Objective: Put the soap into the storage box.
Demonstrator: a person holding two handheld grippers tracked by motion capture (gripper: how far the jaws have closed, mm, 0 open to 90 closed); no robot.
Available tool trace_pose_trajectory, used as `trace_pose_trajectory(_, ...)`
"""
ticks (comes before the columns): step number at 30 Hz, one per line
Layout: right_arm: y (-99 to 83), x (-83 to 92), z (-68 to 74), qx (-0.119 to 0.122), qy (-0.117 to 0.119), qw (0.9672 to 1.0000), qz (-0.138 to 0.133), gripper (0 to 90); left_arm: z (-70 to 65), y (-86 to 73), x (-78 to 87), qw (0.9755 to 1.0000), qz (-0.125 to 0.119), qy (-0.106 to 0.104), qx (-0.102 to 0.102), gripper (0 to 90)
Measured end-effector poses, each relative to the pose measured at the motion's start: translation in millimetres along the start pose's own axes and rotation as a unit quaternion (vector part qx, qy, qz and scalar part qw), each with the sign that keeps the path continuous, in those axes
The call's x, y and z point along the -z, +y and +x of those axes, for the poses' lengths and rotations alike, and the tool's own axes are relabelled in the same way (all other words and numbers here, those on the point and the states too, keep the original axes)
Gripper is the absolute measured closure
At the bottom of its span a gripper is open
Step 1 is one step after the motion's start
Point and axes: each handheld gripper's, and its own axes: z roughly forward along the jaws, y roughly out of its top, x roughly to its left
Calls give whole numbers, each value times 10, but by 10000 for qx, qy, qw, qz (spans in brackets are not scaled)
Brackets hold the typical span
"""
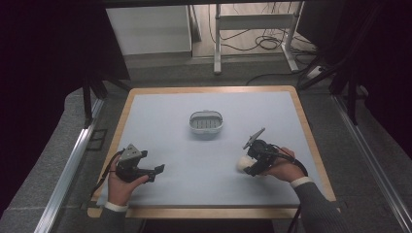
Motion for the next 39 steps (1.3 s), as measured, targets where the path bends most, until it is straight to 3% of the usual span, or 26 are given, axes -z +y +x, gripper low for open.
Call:
trace_pose_trajectory(11,41,-171,4,-5,-1,9989,463,400,14,0,12,10000,-6,53,-20,93)
trace_pose_trajectory(16,65,-197,-15,9,18,9986,534,492,13,-1,13,10000,-9,92,-30,90)
trace_pose_trajectory(21,91,-196,-11,-50,-49,9980,629,497,28,1,43,9999,-49,133,-23,91)
trace_pose_trajectory(27,99,-153,-42,-72,50,9985,541,498,32,1,47,9999,-47,151,-36,90)
trace_pose_trajectory(39,195,70,-100,-36,-21,9992,387,498,33,0,51,9999,-55,137,-47,90)
